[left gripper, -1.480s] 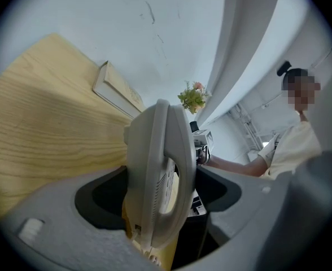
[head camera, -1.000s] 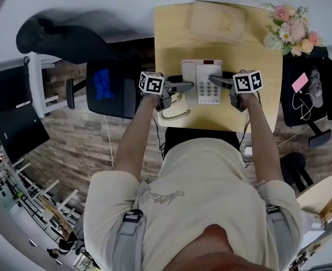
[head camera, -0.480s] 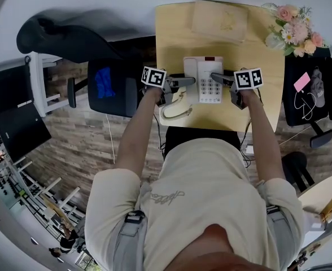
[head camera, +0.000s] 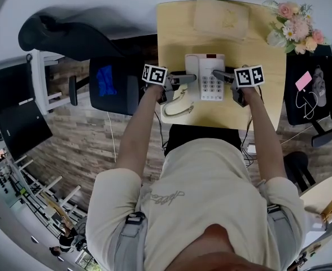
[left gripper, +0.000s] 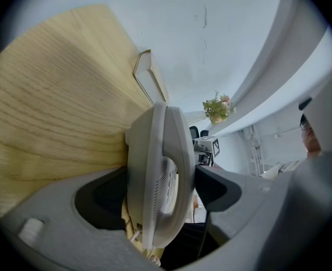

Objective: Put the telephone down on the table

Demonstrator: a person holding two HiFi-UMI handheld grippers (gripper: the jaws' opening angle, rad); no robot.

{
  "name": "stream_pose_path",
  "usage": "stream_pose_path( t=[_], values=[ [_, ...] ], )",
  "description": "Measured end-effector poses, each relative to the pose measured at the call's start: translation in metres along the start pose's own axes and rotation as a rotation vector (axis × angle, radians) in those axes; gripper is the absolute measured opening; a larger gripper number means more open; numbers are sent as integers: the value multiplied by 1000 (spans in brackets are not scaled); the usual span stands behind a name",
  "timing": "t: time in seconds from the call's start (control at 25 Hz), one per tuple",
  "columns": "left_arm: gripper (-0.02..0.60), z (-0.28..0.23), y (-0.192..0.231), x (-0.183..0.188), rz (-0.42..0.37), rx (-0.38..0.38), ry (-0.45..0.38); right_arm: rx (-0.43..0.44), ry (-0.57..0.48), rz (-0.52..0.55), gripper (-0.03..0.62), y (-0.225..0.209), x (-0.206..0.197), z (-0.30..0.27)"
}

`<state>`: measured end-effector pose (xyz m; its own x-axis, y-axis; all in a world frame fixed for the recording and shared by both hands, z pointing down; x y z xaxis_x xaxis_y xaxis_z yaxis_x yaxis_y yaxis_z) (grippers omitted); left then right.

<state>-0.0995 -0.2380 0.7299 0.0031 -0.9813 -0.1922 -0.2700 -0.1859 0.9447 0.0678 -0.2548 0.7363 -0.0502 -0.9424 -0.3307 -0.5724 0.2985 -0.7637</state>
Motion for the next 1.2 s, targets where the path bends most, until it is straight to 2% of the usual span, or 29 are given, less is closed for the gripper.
stream_pose_path(
  t=[0.2, 0.36, 0.56, 0.68, 0.72, 0.84, 0.88, 1.0, 1.08, 1.2],
  values=[
    [367, 16, -6, -5, -38, 27, -47, -127, -69, 27, 236, 1, 1, 20],
    [367, 31, -24, -10, -102, 31, -76, -177, -108, 54, 233, 16, -8, 45],
    [365, 49, -55, -15, -270, 107, -144, -191, -150, 87, 219, 45, -31, 70],
    [363, 58, -82, -21, -397, 142, -166, -188, -182, 104, 145, 67, -43, 80],
    [342, 62, -90, -24, -440, 155, -171, -199, -190, 124, 103, 74, -47, 83],
    [95, 78, -113, -27, -535, 204, -239, -247, -223, 191, 9, 93, -51, 93],
    [57, 83, -120, -25, -557, 206, -276, -259, -242, 211, 2, 99, -50, 96],
    [19, 101, -145, -22, -604, 187, -361, -294, -294, 290, 2, 121, -42, 105],
    [17, 111, -162, -18, -645, 207, -374, -309, -321, 354, 2, 140, -34, 111],
    [17, 119, -196, -7, -750, 270, -364, -296, -397, 426, 1, 175, -15, 127]
  ],
)
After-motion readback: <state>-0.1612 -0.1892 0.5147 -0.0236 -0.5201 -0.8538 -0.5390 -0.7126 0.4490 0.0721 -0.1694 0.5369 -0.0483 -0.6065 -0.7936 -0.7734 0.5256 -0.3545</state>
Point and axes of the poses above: the fingertips, and each gripper's own axes: z backward along the fingers, y to its left, x out of its top, the point moved 4 cm from there along z, backward along the fingers, and after that the axes turned 1 degree about -x, right-handed, at the moved point
